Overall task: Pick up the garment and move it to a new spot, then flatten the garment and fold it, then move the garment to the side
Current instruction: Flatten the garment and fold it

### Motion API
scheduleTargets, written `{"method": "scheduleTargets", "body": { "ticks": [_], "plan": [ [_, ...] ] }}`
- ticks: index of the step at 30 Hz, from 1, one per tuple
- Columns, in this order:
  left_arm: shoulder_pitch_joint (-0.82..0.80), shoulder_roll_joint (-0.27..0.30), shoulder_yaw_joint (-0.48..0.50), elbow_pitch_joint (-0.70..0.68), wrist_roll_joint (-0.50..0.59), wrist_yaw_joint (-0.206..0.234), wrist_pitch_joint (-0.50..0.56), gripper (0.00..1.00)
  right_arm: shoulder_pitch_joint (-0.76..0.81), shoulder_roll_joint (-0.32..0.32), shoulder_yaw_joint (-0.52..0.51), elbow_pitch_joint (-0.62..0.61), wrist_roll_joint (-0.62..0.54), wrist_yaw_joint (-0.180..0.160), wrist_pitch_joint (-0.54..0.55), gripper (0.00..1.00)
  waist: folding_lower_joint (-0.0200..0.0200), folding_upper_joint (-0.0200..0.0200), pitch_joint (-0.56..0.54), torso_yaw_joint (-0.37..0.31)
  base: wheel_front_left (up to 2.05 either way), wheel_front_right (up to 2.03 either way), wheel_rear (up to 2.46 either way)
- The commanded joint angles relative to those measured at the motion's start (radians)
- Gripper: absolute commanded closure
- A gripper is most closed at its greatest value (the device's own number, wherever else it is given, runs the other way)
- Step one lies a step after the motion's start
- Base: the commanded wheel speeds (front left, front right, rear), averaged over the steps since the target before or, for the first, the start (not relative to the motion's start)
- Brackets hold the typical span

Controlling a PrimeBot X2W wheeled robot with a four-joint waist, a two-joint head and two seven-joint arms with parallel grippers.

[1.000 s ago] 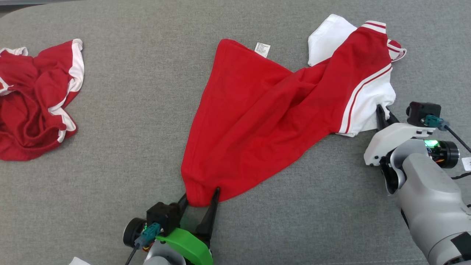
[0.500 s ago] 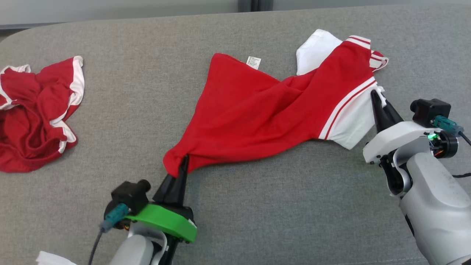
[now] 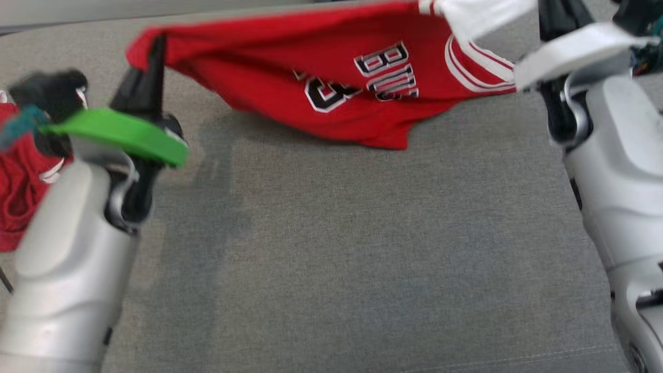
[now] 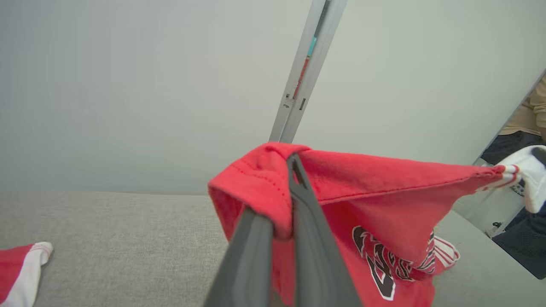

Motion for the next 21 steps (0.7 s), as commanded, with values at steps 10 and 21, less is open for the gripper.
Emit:
{"method": "scheduleTargets", "body": {
  "ticks": [10,21],
  "plan": [
    [-0.636,0.038,-0.009,0.224,-0.028,-0.002,0.119,1.00,-0.573,0.036,-0.092,0.283,-0.014,0.000,-0.003,1.00,0.0000,0.0000,0.234,-0.039,0.00,0.00,0.00],
    [-1.062,0.019,-0.093,0.378,-0.046,-0.003,0.085,1.00,-0.900,0.047,-0.147,0.334,-0.136,0.000,-0.003,1.00,0.0000,0.0000,0.289,-0.076,0.00,0.00,0.00]
  ]
}}
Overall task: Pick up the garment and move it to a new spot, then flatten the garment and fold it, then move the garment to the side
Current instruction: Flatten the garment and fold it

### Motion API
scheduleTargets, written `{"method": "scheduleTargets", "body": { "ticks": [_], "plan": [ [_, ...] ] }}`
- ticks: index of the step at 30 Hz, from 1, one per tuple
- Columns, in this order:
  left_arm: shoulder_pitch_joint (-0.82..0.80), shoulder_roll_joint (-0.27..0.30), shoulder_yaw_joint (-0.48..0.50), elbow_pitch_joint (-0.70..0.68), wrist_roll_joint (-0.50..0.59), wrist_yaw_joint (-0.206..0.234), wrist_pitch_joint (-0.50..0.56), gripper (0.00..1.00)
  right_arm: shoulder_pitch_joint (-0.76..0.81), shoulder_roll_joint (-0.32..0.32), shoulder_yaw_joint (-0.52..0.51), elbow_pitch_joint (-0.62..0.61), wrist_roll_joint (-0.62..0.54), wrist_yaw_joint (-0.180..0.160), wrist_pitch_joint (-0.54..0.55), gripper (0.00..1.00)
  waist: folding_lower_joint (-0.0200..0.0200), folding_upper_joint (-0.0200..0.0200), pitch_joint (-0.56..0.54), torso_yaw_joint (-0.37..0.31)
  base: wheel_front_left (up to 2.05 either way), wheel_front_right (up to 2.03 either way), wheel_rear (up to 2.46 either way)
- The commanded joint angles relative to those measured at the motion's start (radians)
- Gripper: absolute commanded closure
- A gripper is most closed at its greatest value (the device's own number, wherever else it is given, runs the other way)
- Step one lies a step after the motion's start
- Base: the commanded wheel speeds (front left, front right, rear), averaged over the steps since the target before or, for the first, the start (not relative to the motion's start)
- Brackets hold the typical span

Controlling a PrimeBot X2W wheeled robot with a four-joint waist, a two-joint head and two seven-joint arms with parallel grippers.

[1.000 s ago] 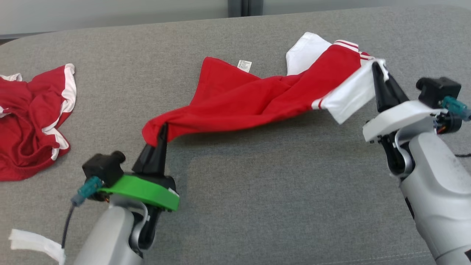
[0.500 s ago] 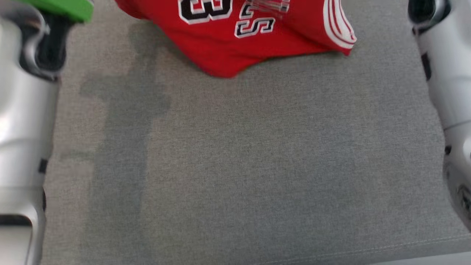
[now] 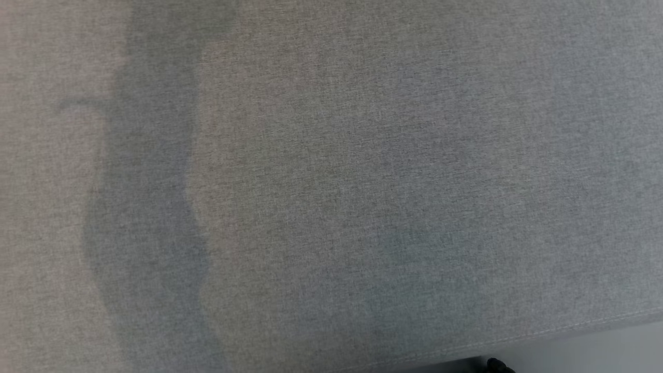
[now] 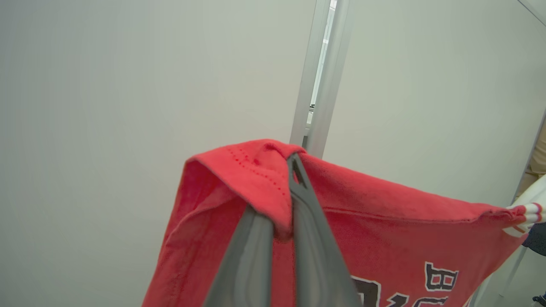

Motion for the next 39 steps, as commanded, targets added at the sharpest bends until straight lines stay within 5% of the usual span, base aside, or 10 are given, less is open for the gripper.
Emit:
{"method": "scheduleTargets", "body": {
  "ticks": [1,11,22,28,39],
  "plan": [
    [-0.032,0.003,-0.015,0.008,-0.006,-0.002,-0.004,1.00,-0.014,0.009,0.003,-0.006,-0.014,0.000,-0.003,1.00,-0.0002,0.0000,0.010,-0.022,0.00,0.00,0.00],
    [0.079,0.019,-0.078,0.022,-0.134,-0.002,-0.087,1.00,0.146,0.044,0.072,-0.090,0.016,0.000,-0.003,1.00,-0.0002,0.0000,-0.008,-0.033,0.00,0.00,0.00],
    [0.545,0.098,-0.156,-0.095,-0.197,-0.003,-0.184,1.00,0.683,0.047,0.158,-0.355,0.153,0.000,-0.003,1.00,-0.0002,0.0000,-0.072,-0.062,0.00,0.00,0.00],
    [0.832,0.099,-0.028,-0.248,-0.147,0.017,-0.187,1.00,0.945,0.029,0.176,-0.477,0.208,0.000,-0.003,1.00,-0.0002,0.0000,-0.117,-0.061,0.00,0.00,0.00],
    [1.336,-0.011,0.176,-0.489,-0.010,0.039,-0.187,1.00,1.349,0.001,0.151,-0.605,0.269,0.000,-0.003,1.00,-0.0002,0.0000,-0.228,-0.028,0.00,0.00,0.00]
  ]
}}
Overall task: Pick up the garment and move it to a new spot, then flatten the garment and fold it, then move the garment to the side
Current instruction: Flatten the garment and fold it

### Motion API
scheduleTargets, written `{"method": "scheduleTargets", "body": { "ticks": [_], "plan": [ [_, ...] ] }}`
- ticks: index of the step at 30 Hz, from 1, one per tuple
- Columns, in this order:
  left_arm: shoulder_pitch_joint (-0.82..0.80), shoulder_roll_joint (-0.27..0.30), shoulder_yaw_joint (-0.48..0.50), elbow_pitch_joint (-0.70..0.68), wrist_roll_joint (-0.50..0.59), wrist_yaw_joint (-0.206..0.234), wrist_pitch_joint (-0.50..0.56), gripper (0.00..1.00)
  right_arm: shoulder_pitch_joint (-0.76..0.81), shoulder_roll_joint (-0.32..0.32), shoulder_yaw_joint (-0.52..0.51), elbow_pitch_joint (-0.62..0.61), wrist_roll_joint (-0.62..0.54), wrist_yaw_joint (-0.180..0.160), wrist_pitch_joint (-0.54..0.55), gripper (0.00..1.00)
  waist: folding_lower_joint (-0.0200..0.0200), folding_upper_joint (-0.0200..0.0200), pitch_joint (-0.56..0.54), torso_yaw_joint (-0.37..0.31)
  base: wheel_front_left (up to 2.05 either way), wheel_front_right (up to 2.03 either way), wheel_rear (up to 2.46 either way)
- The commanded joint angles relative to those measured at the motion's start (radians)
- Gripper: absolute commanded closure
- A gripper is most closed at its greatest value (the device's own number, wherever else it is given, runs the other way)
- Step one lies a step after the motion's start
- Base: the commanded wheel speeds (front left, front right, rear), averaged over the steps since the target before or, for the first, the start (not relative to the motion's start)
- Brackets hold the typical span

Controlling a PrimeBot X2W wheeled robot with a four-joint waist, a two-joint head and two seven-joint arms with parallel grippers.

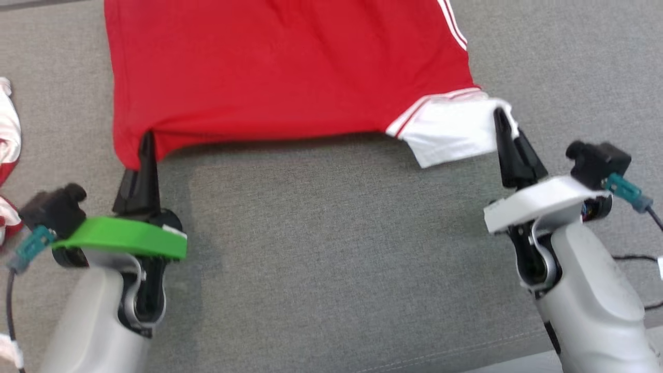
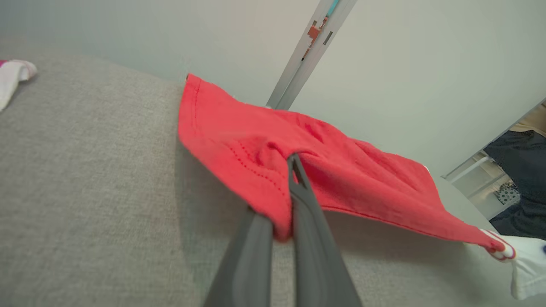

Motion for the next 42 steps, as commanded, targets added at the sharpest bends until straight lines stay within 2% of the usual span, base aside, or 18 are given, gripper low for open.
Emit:
{"method": "scheduleTargets", "body": {
  "ticks": [1,7,11,21,31,42],
  "plan": [
    [0.053,-0.007,0.014,-0.014,0.018,-0.003,-0.003,1.00,0.057,-0.006,-0.008,-0.014,0.009,0.000,-0.003,1.00,0.0001,0.0000,-0.047,0.022,0.00,0.00,0.00],
    [0.266,-0.059,0.047,-0.054,0.074,-0.006,-0.003,1.00,0.289,0.003,-0.027,-0.089,0.013,0.000,-0.003,1.00,0.0001,0.0000,-0.117,0.042,0.00,0.00,0.00],
    [0.358,-0.081,0.062,-0.081,0.104,-0.005,-0.003,1.00,0.389,0.011,-0.048,-0.141,0.008,0.000,0.012,1.00,0.0001,0.0000,-0.140,0.048,0.00,0.00,0.00],
    [0.476,-0.108,0.072,-0.107,0.144,-0.008,-0.004,1.00,0.589,0.070,-0.123,-0.333,-0.031,0.000,0.094,1.00,0.0001,0.0000,-0.176,0.066,0.00,0.00,0.00],
    [0.451,-0.114,0.046,-0.093,0.160,-0.017,-0.004,1.00,0.534,0.088,-0.168,-0.337,-0.059,0.000,0.123,1.00,0.0001,0.0000,-0.177,0.069,0.00,0.00,0.00],
    [0.348,-0.098,0.016,-0.083,0.155,-0.029,0.015,1.00,0.313,0.049,-0.129,-0.208,-0.099,0.000,0.146,1.00,0.0001,0.0000,-0.143,0.082,0.00,0.00,0.00]
  ]
}}
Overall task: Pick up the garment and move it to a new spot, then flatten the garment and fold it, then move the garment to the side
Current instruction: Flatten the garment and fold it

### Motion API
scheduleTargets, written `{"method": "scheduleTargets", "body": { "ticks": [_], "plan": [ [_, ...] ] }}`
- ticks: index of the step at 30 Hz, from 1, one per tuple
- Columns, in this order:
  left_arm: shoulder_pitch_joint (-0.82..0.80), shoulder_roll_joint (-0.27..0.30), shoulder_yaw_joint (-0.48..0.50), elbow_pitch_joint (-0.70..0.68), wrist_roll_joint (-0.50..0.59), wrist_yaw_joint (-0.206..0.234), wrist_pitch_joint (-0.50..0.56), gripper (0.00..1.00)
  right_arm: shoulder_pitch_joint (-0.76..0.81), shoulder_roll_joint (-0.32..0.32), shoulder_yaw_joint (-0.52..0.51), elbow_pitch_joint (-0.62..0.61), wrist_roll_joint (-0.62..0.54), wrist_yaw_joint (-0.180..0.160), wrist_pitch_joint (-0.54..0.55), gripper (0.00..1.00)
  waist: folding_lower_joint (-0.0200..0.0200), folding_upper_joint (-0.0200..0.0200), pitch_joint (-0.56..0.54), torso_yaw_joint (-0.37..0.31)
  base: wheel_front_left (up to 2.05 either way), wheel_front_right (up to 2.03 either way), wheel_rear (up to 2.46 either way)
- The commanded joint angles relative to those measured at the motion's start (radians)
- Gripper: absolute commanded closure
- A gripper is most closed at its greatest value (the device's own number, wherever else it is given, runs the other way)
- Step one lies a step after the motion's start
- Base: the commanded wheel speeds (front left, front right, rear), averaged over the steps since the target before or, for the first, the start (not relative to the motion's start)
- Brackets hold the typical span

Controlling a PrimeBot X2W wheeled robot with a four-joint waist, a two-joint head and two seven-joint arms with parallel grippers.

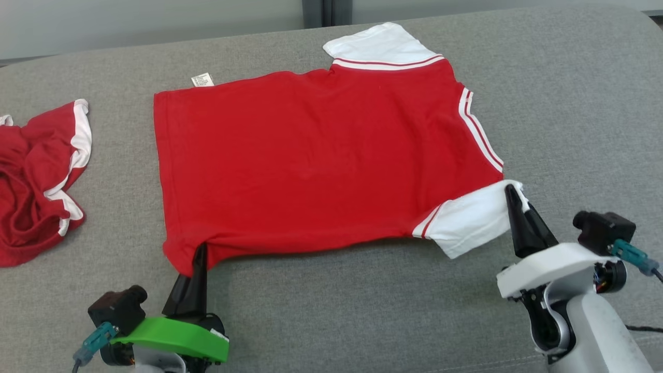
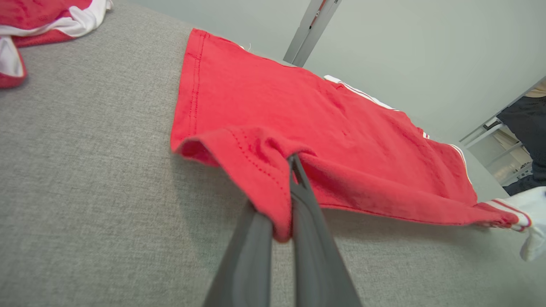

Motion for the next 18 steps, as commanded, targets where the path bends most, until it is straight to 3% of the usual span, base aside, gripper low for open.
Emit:
{"method": "scheduleTargets", "body": {
  "ticks": [1,18],
  "plan": [
    [-0.023,0.010,-0.002,0.005,0.005,-0.004,0.003,1.00,-0.029,-0.008,0.007,0.016,-0.007,0.000,0.003,1.00,0.0001,0.0000,0.006,0.004,0.00,0.00,0.00],
    [-0.174,0.044,-0.020,0.090,-0.030,-0.012,0.044,1.00,-0.397,-0.031,0.111,0.362,-0.025,0.000,-0.026,1.00,0.0001,0.0000,0.064,0.023,0.00,0.00,0.00]
  ]
}}
